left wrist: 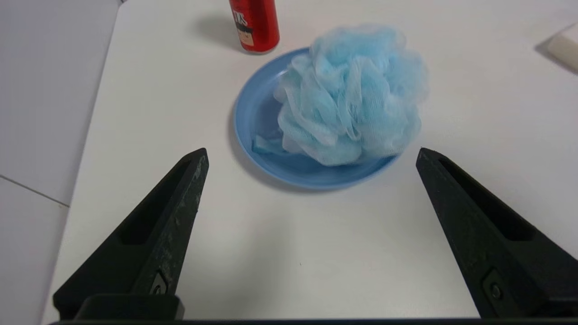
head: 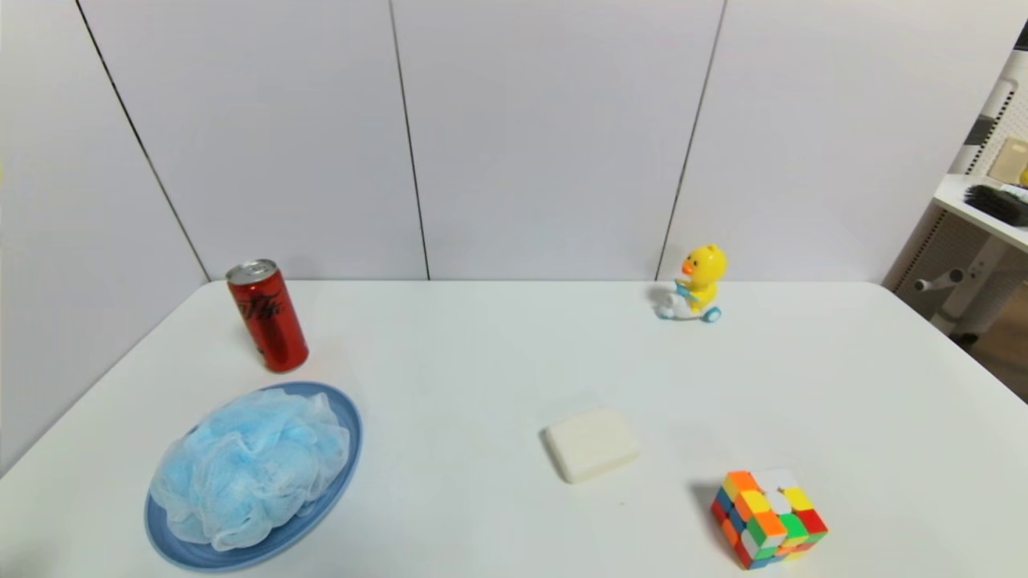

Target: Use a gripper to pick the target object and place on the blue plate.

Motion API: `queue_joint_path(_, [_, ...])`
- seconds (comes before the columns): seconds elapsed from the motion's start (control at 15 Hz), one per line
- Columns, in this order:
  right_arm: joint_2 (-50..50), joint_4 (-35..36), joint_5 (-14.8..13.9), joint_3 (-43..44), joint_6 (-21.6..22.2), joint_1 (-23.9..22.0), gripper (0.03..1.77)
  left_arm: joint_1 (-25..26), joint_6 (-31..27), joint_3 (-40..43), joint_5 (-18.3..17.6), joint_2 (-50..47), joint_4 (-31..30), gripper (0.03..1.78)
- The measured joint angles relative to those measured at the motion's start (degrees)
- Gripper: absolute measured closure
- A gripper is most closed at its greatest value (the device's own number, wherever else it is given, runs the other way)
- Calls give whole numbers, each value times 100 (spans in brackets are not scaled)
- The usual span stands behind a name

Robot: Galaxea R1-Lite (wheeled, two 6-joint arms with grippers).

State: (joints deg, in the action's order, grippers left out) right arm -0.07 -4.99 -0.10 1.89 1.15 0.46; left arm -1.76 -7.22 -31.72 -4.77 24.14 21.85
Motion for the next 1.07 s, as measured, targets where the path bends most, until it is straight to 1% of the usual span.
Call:
queue_joint_path(0.27, [0, -2, 0, -2, 0, -2, 10, 94, 24, 1287, -107, -1646, -79, 14])
queue_joint_path(0.4, [0, 0, 2, -2, 1, -2, 10, 113, 59, 1786, -110, -2087, -385, 14])
queue_joint_path(0.53, [0, 0, 0, -2, 0, -2, 10, 118, 59, 2338, -85, -2280, -980, 13])
queue_joint_path(0.67, [0, 0, 0, -2, 4, 0, 10, 124, 2, 2944, 160, -2374, -1887, 12])
queue_joint_path(0.73, [0, 0, 0, -2, 1, 5, 10, 124, 61, 3046, 262, -2395, -2108, 12])
queue_joint_path(0.93, [0, 2, 2, -2, 0, 5, 10, 127, 628, 3156, 450, -2416, -2147, 12])
queue_joint_path(1.07, [0, 0, 2, -2, 0, 5, 10, 127, 669, 3170, 477, -2423, -2149, 12])
